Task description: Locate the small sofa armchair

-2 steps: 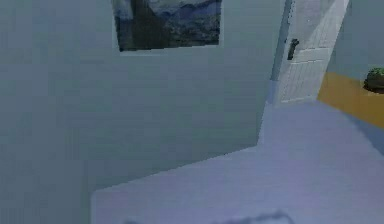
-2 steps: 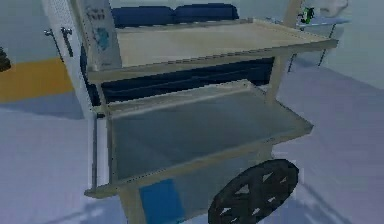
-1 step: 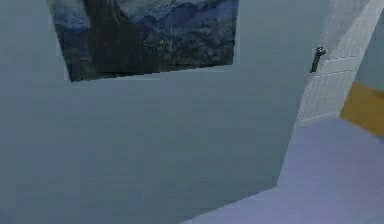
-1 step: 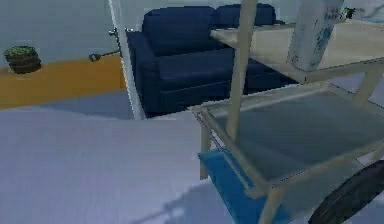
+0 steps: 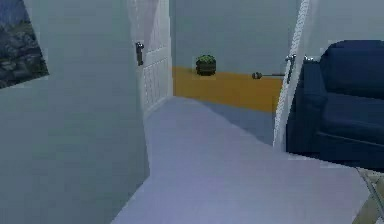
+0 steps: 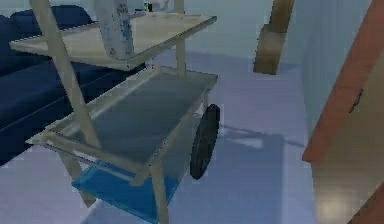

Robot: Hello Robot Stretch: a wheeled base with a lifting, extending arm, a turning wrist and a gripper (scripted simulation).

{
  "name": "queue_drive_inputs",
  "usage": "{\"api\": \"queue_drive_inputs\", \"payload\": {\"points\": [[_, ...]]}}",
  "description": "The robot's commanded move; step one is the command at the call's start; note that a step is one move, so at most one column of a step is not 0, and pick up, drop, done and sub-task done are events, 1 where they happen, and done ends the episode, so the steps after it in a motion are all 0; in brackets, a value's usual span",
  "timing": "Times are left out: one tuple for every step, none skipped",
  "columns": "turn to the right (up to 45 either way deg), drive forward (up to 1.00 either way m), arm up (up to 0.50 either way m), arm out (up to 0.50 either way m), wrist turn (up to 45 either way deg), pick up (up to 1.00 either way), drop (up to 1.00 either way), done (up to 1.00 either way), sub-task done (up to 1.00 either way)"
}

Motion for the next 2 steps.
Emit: {"api": "queue_drive_inputs", "payload": {"points": [[0.0, 1.00, 0.00, 0.00, 0.0, 0.00, 0.00, 0.00, 0.00], [0.0, 1.00, 0.00, 0.00, 0.0, 0.00, 0.00, 0.00, 0.00]]}}
